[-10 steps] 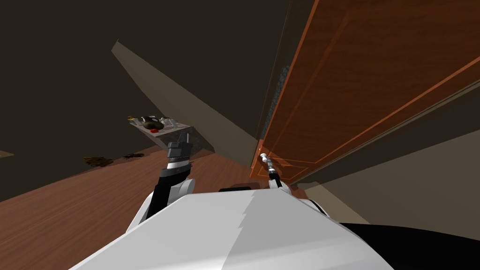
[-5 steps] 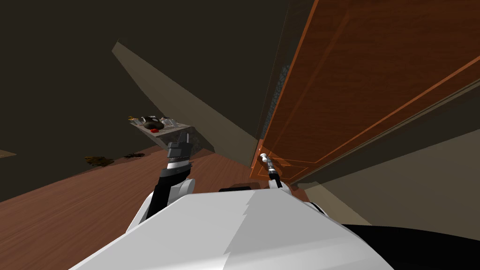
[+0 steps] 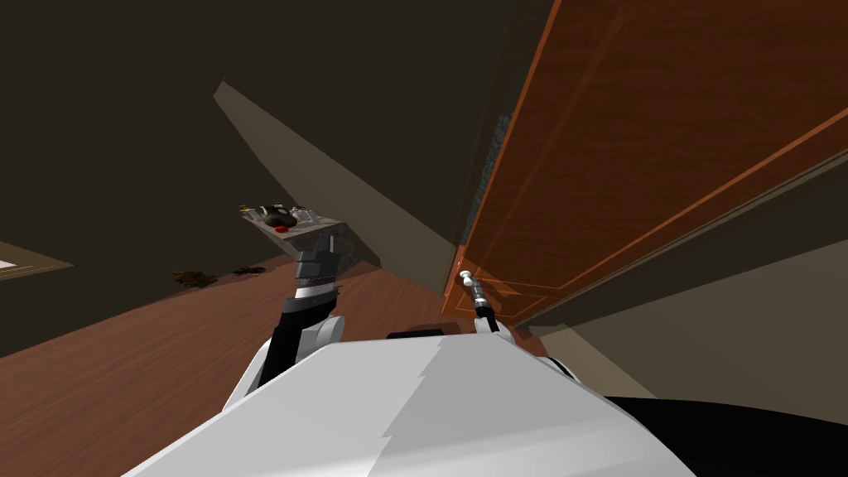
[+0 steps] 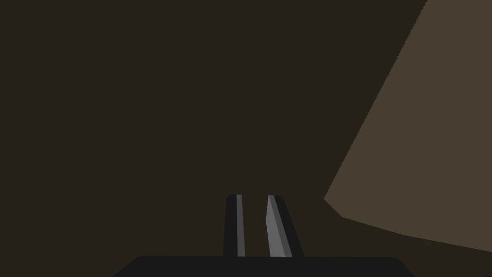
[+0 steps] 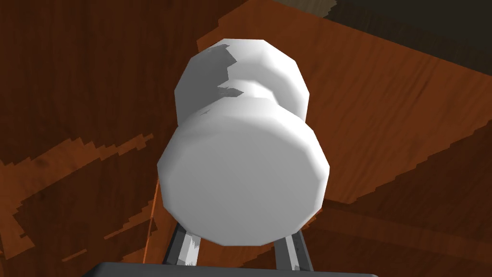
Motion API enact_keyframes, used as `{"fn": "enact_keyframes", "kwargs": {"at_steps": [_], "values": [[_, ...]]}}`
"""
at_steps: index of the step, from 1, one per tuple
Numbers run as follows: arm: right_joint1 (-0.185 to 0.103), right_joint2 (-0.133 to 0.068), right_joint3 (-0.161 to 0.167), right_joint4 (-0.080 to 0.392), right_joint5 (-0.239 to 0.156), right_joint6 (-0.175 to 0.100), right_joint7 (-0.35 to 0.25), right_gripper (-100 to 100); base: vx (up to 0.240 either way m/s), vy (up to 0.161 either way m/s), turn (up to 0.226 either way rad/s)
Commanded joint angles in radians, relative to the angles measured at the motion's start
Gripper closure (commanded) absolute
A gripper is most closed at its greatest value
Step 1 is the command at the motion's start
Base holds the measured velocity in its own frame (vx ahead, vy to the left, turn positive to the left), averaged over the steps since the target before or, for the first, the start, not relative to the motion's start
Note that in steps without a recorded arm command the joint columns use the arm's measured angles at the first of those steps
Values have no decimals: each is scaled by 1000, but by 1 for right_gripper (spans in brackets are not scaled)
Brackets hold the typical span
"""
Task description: Pull the door open
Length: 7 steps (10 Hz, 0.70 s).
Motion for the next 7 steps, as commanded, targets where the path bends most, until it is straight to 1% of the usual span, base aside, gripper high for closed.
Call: {"fn": "enact_keyframes", "kwargs": {"at_steps": [1,2,3,4,5,6,7], "values": [[-4,18,19,-4,-9,3,-44,100,-29,-12,61],[-3,17,25,-6,-23,4,-70,100,-54,-29,103],[-3,17,25,-6,-23,4,-85,100,-45,-28,25],[-2,17,32,-8,-37,5,-120,100,-44,-15,64],[-2,17,32,-8,-37,5,-127,100,-39,-8,24],[-1,16,38,-10,-52,6,-166,100,-37,-11,45],[-1,16,38,-10,-52,6,-169,100,-25,-13,28]]}}
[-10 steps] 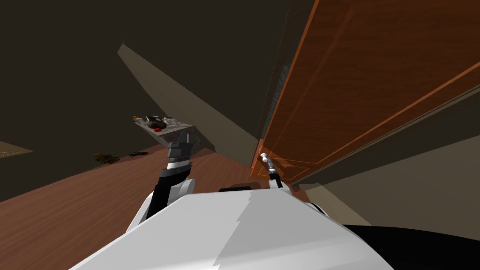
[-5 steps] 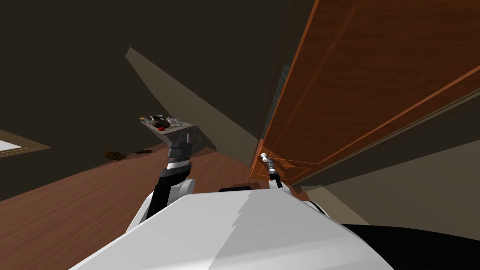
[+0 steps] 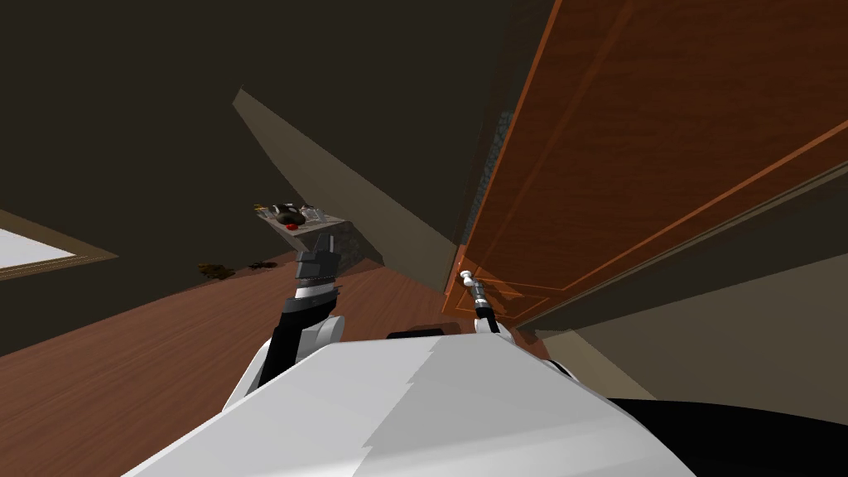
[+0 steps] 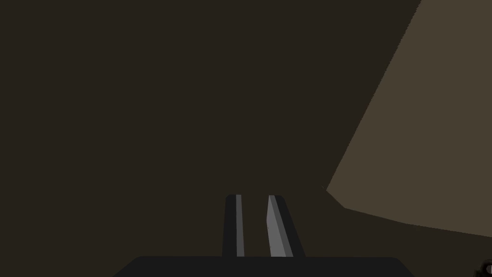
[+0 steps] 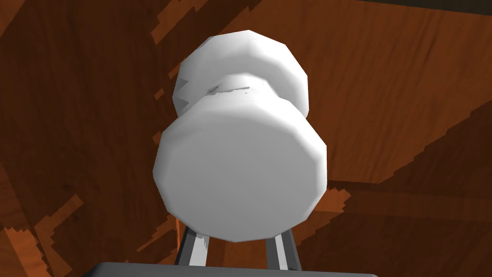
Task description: Pull the door open
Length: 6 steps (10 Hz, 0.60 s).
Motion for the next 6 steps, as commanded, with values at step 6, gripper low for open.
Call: {"fn": "enact_keyframes", "kwargs": {"at_steps": [6], "values": [[-20,14,29,17,-24,-11,-97,100,-25,-11,30]]}}
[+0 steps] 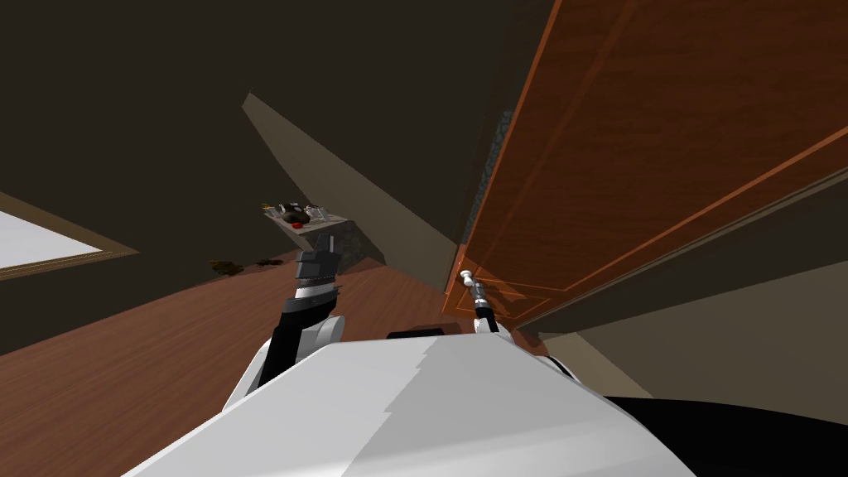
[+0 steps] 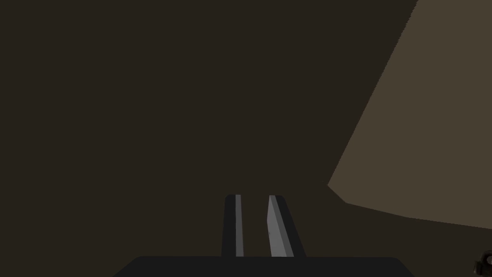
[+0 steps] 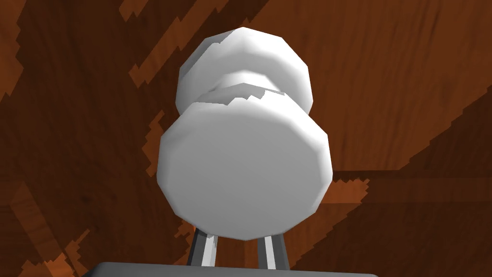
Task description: Pull the door open
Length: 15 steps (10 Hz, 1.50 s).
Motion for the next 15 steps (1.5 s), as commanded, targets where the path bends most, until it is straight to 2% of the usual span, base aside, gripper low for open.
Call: {"fn": "enact_keyframes", "kwargs": {"at_steps": [1,3,4,6,7,9,10,11,12,13,15], "values": [[1,15,19,-28,-8,5,-42,100,-24,-2,67],[1,15,19,-28,-8,5,-42,100,-16,-7,4],[2,15,26,-30,-22,6,-83,100,-35,-6,74],[2,15,26,-30,-22,6,-84,100,-26,-9,23],[3,14,32,-32,-37,7,-125,100,-32,-13,64],[3,14,32,-32,-37,7,-125,100,-18,-8,0],[4,13,38,-34,-51,9,-167,100,-19,-13,69],[4,13,38,-34,-51,9,-167,100,-26,-20,38],[5,12,44,-35,-65,10,-209,100,-37,-13,70],[16,2,35,-27,-79,20,-223,-100,-39,-29,-6],[14,7,44,-31,-96,22,-273,-100,-62,-3,25]]}}
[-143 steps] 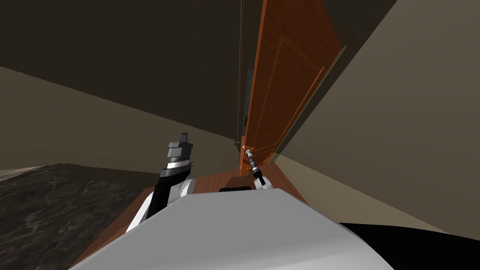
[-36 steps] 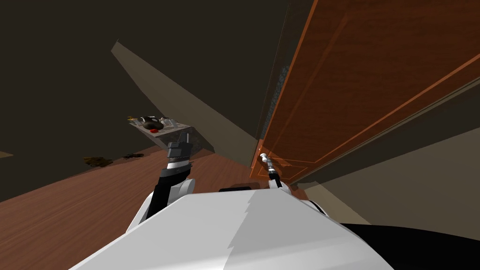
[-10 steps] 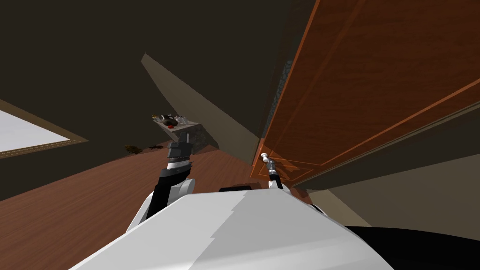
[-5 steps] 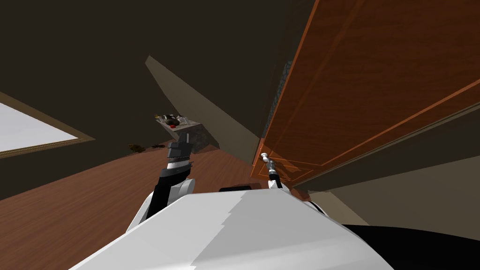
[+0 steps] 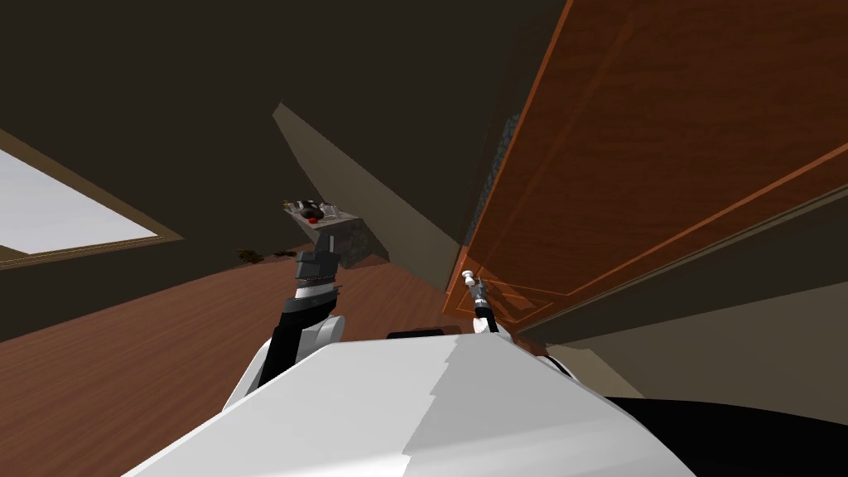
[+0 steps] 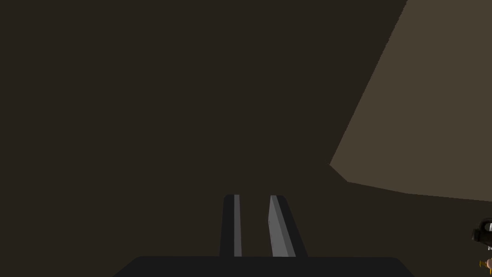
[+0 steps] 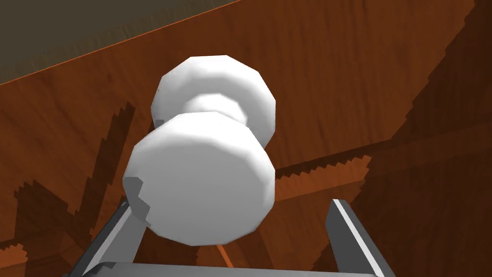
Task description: Pull the door open
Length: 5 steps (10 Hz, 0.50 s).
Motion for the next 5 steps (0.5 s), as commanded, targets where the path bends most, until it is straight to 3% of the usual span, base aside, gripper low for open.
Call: {"fn": "enact_keyframes", "kwargs": {"at_steps": [1,5], "values": [[7,10,12,-19,-15,8,-50,-100,-84,26,65],[2,21,31,-26,-54,11,-151,-100,-56,9,22]]}}
